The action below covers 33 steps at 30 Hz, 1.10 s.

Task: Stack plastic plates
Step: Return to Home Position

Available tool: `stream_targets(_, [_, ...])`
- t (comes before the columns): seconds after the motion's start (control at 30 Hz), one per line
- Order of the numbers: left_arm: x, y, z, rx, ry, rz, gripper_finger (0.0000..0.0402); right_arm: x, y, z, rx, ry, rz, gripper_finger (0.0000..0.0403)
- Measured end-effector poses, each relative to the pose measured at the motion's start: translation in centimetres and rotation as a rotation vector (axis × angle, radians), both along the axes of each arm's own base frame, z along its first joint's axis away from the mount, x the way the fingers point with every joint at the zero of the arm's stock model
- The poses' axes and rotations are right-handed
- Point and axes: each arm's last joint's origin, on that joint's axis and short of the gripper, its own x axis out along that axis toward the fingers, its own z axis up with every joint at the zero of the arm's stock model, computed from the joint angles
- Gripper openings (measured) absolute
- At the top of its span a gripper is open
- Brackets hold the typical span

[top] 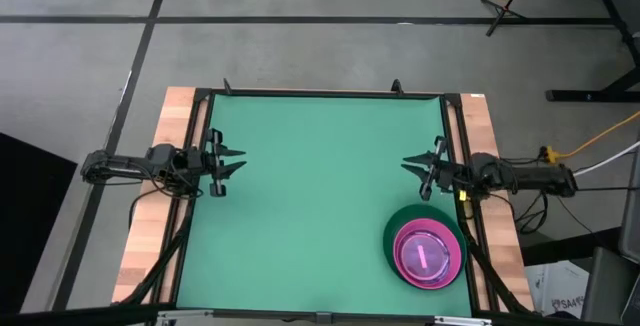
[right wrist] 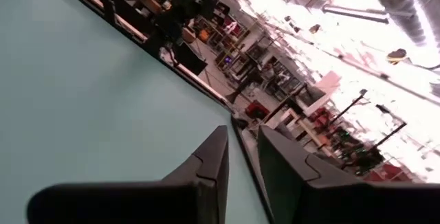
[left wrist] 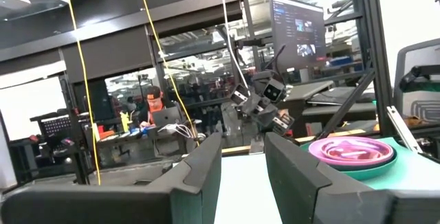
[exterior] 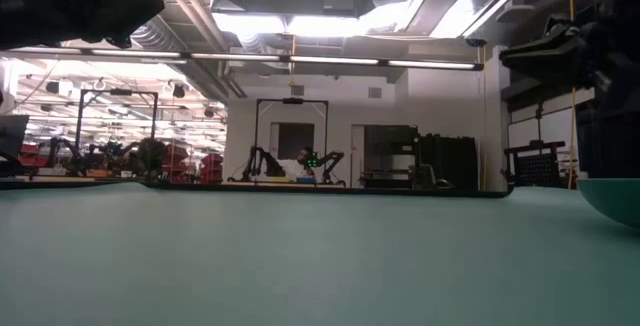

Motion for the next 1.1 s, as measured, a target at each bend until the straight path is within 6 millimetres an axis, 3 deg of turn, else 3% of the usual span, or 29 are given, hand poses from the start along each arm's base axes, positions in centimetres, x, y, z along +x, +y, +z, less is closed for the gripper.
stream_targets(0.4, [0.1,0.0,-0.4,0.003,0.047,0.002,0.0107,0.0,-1.4,-0.3,0.038,0.028,0.051,0.0074])
stream_targets(1.1, [0.3,0.2,-2.2,-0.047,0.22,0.071,0.0107,0.0,-1.4,-0.3,0.048,0.028,0.046,0.0074])
